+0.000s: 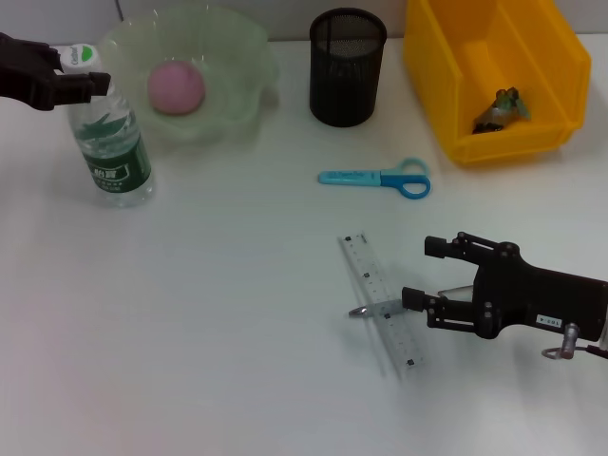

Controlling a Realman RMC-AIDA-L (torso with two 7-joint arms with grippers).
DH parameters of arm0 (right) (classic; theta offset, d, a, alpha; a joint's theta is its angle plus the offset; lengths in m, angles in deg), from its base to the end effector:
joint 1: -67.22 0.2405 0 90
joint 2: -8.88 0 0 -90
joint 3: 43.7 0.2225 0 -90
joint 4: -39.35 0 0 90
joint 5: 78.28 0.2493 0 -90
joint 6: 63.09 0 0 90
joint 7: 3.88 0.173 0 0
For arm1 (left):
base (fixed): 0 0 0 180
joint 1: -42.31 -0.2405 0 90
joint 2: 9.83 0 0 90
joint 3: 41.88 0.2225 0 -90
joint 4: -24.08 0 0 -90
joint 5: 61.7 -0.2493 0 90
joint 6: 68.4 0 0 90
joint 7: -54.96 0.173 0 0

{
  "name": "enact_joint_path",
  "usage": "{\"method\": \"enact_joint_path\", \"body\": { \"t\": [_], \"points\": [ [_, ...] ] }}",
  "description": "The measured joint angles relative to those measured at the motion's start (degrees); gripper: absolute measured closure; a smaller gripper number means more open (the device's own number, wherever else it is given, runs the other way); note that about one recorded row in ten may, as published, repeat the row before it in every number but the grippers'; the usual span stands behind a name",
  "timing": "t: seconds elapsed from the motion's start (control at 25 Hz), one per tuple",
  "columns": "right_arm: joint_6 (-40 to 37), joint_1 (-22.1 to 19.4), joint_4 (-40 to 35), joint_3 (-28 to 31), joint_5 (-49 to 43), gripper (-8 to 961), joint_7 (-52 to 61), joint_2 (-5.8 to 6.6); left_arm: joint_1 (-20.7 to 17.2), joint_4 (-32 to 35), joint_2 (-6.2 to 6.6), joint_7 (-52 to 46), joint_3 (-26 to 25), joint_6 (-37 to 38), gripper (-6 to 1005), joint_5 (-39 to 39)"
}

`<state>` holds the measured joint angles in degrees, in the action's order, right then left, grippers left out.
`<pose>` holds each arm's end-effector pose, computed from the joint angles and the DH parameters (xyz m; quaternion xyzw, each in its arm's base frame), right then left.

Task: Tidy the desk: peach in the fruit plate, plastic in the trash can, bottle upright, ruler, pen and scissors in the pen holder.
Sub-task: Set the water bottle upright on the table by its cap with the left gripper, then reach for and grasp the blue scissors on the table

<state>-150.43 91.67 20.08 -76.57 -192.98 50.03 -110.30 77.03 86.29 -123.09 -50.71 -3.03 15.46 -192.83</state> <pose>0.2989 0.2908 -0.0601 -0.9272 0.1961 0.2748 0.1623 -0.2348 0.4260 0.1209 -0.9220 -0.2552 -0.0717 0.2824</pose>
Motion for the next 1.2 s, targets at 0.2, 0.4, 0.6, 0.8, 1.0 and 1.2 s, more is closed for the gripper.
{"method": "enact_joint_path", "body": {
  "t": [0.2,0.4,0.6,0.8,1.0,1.2],
  "points": [
    [-0.02,-0.01,0.03,0.00,0.00,155,0.14,0.00,-0.10,0.29,-0.08,-0.02,0.00,-0.03,448,0.04],
    [-0.03,-0.01,0.03,0.00,0.00,159,0.35,0.00,-0.10,0.37,-0.12,-0.02,0.00,0.06,443,0.04],
    [0.12,-0.01,0.03,0.00,0.00,162,0.45,0.00,-0.10,0.66,-0.12,-0.01,-0.16,0.34,250,0.42],
    [0.13,-0.01,0.03,0.00,0.00,166,0.54,0.00,-0.75,2.80,0.06,-0.37,-0.69,1.29,173,6.20],
    [-0.05,0.05,0.03,0.01,0.00,169,0.65,0.00,-2.93,3.91,1.27,0.08,-1.24,6.08,164,21.41],
    [-0.18,0.22,0.02,0.61,0.00,173,0.88,0.04,-4.49,2.51,1.25,2.52,-1.22,13.58,164,30.66]
  ]
}}
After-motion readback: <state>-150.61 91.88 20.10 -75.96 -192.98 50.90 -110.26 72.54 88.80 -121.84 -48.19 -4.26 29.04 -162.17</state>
